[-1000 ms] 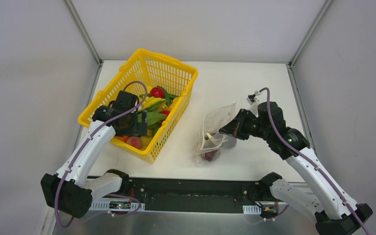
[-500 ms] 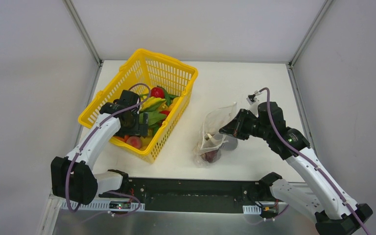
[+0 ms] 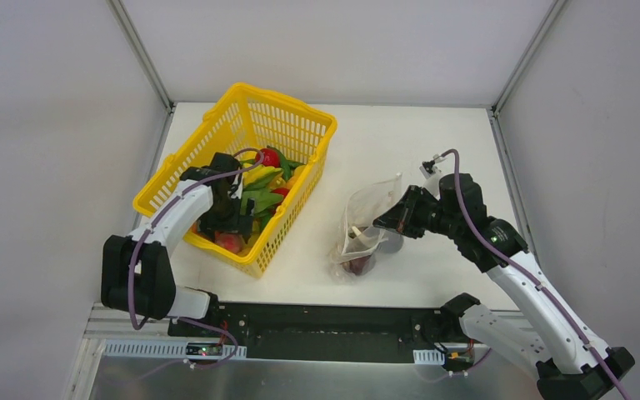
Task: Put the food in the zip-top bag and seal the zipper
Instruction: Pick up the fake fruit from the bin.
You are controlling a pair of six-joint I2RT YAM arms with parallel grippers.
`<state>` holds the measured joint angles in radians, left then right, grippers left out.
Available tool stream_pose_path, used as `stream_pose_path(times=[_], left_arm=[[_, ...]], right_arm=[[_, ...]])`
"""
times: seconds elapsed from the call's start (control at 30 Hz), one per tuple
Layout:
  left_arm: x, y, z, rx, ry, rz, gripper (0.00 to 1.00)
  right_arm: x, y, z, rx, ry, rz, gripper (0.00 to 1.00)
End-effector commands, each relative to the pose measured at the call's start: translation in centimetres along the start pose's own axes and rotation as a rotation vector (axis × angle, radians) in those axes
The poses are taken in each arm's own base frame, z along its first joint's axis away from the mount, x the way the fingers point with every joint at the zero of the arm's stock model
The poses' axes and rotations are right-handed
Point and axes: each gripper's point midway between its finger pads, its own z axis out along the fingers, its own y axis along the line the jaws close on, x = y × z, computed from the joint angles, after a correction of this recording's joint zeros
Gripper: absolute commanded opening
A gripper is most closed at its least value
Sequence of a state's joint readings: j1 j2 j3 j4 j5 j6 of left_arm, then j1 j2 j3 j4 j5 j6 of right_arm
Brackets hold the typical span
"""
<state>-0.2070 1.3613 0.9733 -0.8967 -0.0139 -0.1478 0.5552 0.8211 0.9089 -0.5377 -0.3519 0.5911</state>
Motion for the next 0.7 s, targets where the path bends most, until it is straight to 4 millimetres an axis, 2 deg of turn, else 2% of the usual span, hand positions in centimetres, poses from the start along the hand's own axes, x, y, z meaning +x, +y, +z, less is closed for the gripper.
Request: stream_pose_path(times=[0.0, 0.17, 0.4, 0.53, 0.6, 0.67], left_arm=[[0.6, -1.1, -0.3, 0.091, 0.064, 0.03, 0.92], [1.4, -1.0, 0.3, 0.078, 0.118, 0.003, 0.89], [2.1, -0.9, 1.0, 0.062, 0.189, -0.012, 0.67], [1.2, -1.8, 0.4, 0.107, 0.116, -0.053, 0.53], [0.8, -2.6, 0.1, 0.146, 0.081, -0.078, 0.43], [0.1, -3.4, -0.2, 0.184, 0.034, -0.104, 0.4]], right_arm=[[-0.6, 1.1, -1.0, -0.034, -0.039, -0.026, 0.05], [-0.6, 1.2, -1.1, -0.036, -0.04, -0.027, 0.05], [-0.6, 1.1, -1.1, -0.033, -0.042, -0.025, 0.05], [-0.6, 1.1, -1.1, -0.033, -0.042, -0.024, 0.05], [-0.6, 1.2, -1.1, -0.034, -0.041, -0.023, 0.05], [-0.7, 1.3, -1.0, -0.038, -0.038, -0.022, 0.05]])
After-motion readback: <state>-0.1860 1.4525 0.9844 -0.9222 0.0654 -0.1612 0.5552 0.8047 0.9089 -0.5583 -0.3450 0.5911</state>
